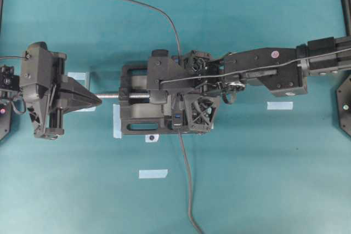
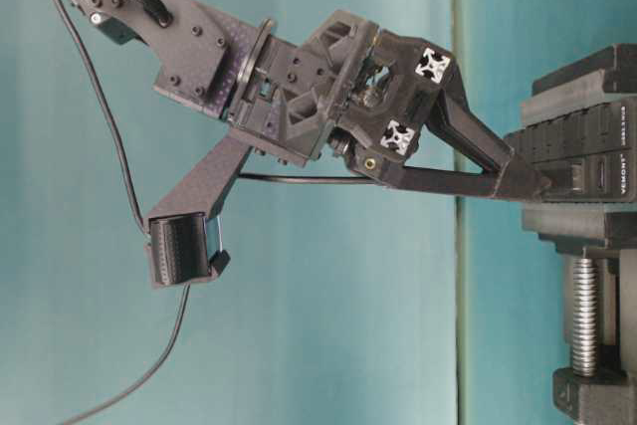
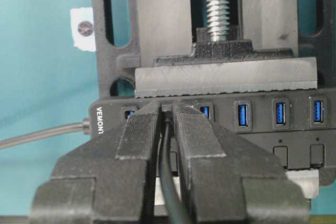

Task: Insert the USB into the second port from the front of the fixed hub.
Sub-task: 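Push the USB plug into the second port with the right gripper, then hold the right gripper pressing the plug seated in the port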

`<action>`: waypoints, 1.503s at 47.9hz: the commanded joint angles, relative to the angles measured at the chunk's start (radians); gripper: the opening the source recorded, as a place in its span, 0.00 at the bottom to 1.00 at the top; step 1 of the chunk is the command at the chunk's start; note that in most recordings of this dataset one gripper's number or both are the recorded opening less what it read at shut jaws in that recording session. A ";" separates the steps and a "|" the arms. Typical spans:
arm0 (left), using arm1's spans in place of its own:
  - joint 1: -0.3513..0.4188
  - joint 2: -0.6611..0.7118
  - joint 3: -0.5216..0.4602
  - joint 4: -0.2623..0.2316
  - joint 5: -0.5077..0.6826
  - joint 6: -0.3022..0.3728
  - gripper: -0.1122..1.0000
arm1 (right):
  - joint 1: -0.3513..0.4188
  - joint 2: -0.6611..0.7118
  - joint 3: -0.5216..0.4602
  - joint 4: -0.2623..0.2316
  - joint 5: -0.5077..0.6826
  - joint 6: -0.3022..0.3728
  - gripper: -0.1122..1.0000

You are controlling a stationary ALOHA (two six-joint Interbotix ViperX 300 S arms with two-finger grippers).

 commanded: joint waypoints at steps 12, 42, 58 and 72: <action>0.000 -0.003 -0.023 0.002 -0.009 0.000 0.10 | 0.000 -0.006 -0.003 0.011 0.008 0.006 0.19; 0.000 0.002 -0.025 0.002 -0.009 0.000 0.10 | 0.000 0.012 -0.020 0.017 0.002 0.000 0.19; 0.002 0.002 -0.021 0.002 -0.009 0.000 0.10 | 0.002 -0.006 0.011 0.018 0.023 0.008 0.19; 0.002 0.002 -0.020 0.002 -0.009 0.000 0.10 | 0.002 -0.015 0.023 0.017 0.023 0.006 0.19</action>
